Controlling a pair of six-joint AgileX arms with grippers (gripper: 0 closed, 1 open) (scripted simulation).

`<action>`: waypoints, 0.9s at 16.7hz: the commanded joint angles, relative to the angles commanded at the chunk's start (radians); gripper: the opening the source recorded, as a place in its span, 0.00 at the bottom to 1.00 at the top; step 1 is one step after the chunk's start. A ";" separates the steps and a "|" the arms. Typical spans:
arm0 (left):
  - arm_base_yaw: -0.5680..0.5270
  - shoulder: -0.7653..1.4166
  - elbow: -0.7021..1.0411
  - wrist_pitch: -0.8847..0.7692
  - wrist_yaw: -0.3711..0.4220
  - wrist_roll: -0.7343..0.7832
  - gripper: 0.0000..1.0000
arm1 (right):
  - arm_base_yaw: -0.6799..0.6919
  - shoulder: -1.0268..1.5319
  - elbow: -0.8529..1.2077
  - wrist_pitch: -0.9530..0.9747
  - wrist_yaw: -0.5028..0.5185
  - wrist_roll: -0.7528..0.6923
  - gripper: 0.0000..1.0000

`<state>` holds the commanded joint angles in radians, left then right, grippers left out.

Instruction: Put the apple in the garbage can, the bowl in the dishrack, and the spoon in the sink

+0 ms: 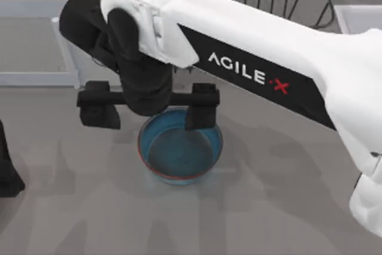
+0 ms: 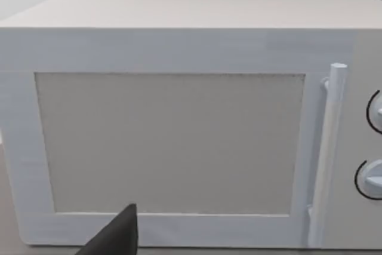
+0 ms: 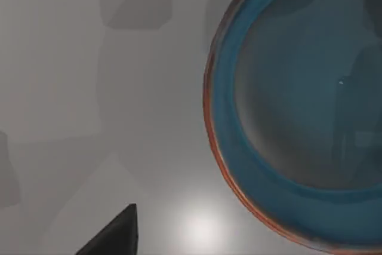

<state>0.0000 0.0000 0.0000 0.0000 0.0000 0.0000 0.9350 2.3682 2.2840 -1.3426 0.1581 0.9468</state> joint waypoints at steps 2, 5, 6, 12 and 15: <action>0.000 0.000 0.000 0.000 0.000 0.000 1.00 | 0.032 0.071 0.111 -0.032 0.050 0.028 1.00; 0.000 0.000 0.000 0.000 0.000 0.000 1.00 | 0.059 0.127 0.199 -0.056 0.098 0.051 1.00; 0.000 0.000 0.000 0.000 0.000 0.000 1.00 | 0.062 0.132 0.207 -0.059 0.103 0.054 1.00; 0.000 0.000 0.000 0.000 0.000 0.000 1.00 | 0.056 0.130 0.202 -0.054 0.101 0.052 1.00; 0.000 0.000 0.000 0.000 0.000 0.000 1.00 | 0.047 0.142 0.143 0.015 0.101 0.039 1.00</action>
<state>0.0000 0.0000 0.0000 0.0000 0.0000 0.0000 0.9821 2.5107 2.4270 -1.3273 0.2590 0.9854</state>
